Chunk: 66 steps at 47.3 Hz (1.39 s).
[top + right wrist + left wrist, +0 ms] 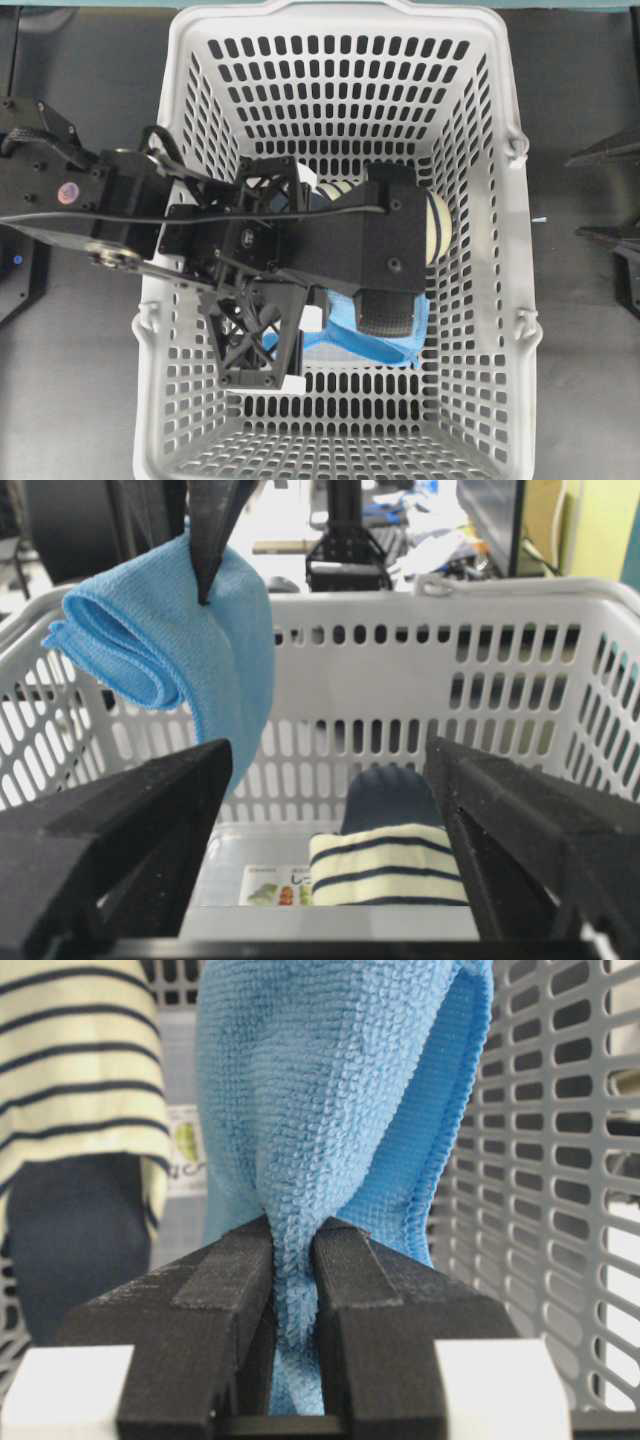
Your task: Pick up the blue cloth from the shopping basket with the left arm.
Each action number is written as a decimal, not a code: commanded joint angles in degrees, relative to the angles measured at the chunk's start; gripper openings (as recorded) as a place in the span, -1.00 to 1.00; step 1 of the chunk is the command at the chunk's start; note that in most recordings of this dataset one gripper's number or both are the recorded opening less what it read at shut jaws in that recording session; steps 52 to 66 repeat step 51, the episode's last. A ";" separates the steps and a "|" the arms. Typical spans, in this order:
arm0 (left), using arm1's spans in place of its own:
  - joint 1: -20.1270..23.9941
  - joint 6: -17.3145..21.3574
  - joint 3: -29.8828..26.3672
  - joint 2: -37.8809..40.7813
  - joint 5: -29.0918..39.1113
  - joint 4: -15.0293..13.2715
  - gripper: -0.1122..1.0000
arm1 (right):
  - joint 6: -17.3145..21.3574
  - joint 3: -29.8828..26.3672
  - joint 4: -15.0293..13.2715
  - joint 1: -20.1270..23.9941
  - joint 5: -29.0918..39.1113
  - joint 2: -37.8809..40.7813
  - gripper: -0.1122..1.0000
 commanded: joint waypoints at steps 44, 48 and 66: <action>-0.18 -0.09 -1.32 -0.88 -0.18 0.09 -0.66 | 0.35 -0.18 0.09 0.35 -0.62 0.35 0.57; -0.18 -0.09 -1.32 -0.79 -0.26 0.09 -0.66 | 0.35 0.00 0.18 0.35 -0.53 0.35 0.57; -0.18 -0.09 -1.23 -0.79 -0.18 0.09 -0.66 | 0.35 0.09 0.09 0.35 -0.62 0.35 0.57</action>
